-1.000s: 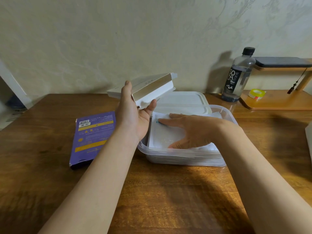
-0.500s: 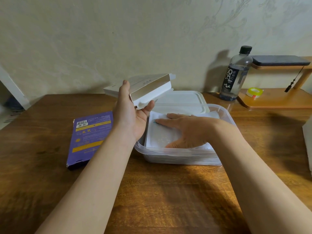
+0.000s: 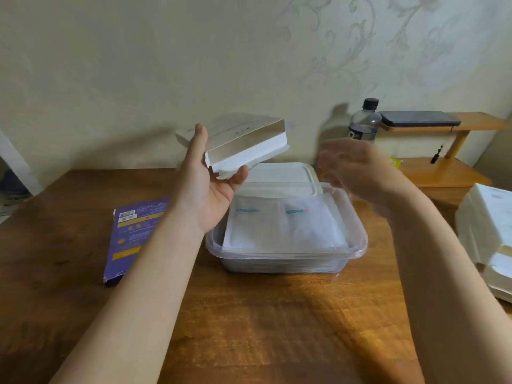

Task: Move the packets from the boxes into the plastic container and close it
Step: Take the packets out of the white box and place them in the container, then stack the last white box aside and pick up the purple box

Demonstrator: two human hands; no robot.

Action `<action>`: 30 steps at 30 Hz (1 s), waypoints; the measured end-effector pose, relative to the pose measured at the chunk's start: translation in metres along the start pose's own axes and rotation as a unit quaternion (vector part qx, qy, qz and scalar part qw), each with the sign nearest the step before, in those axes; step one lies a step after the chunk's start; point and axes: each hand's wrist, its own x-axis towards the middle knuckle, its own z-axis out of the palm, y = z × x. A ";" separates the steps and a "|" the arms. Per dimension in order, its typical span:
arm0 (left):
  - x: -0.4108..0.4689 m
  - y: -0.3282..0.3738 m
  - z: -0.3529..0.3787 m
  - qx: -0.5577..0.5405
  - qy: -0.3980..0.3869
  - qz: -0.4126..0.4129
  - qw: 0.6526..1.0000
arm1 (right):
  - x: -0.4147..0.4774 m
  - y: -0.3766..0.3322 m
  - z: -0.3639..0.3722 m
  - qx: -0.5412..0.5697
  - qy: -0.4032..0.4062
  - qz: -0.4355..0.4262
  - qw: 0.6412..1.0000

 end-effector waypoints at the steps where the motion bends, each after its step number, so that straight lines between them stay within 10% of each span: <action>1: -0.008 -0.004 0.009 0.014 -0.017 -0.012 1.000 | -0.006 -0.002 -0.012 0.083 0.028 0.035 0.996; 9: -0.059 -0.058 0.096 0.150 -0.200 -0.102 0.963 | -0.071 0.008 -0.103 0.384 0.110 0.126 0.908; 30: -0.065 -0.241 0.226 0.521 -0.205 0.015 0.828 | -0.155 0.134 -0.250 0.175 0.248 0.203 0.931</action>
